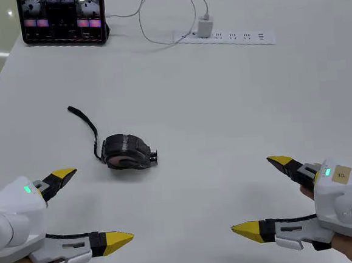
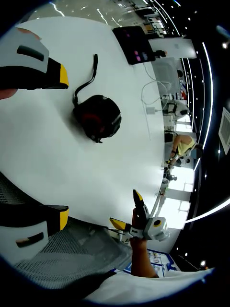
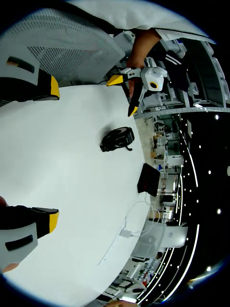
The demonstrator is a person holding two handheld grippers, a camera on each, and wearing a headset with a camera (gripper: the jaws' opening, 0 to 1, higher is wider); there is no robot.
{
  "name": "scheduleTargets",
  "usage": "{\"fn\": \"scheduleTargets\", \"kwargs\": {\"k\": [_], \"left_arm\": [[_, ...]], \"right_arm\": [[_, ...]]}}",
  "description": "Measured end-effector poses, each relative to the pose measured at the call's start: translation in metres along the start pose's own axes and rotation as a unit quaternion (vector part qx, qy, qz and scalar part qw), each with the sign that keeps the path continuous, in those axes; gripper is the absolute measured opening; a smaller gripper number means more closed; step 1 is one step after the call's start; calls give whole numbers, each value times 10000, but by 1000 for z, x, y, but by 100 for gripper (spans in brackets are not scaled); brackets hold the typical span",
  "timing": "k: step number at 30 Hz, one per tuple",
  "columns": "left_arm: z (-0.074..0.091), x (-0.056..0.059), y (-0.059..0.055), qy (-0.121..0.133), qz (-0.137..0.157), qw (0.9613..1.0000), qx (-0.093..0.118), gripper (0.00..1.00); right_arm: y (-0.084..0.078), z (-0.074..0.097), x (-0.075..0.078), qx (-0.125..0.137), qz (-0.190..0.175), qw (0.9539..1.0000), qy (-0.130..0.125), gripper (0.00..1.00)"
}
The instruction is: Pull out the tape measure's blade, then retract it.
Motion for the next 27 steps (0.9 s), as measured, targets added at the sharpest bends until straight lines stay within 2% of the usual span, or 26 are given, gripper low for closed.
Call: {"fn": "scheduleTargets", "kwargs": {"k": [27], "left_arm": [[-2, -5, 1, 47, 25, 10000, -25, 99]], "right_arm": [[2, -3, 0, -25, 37, 10000, 80, 89]]}}
Point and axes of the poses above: the centre of the closed fingertips' face, and the gripper's own axes: z roughly backward along the fingers, x roughly to its right, y roughly out of its top, the point moved 1 cm from there along z, roughly backward along the fingers, and after that the axes turned 9 degrees about -z, right-handed, at the moved point
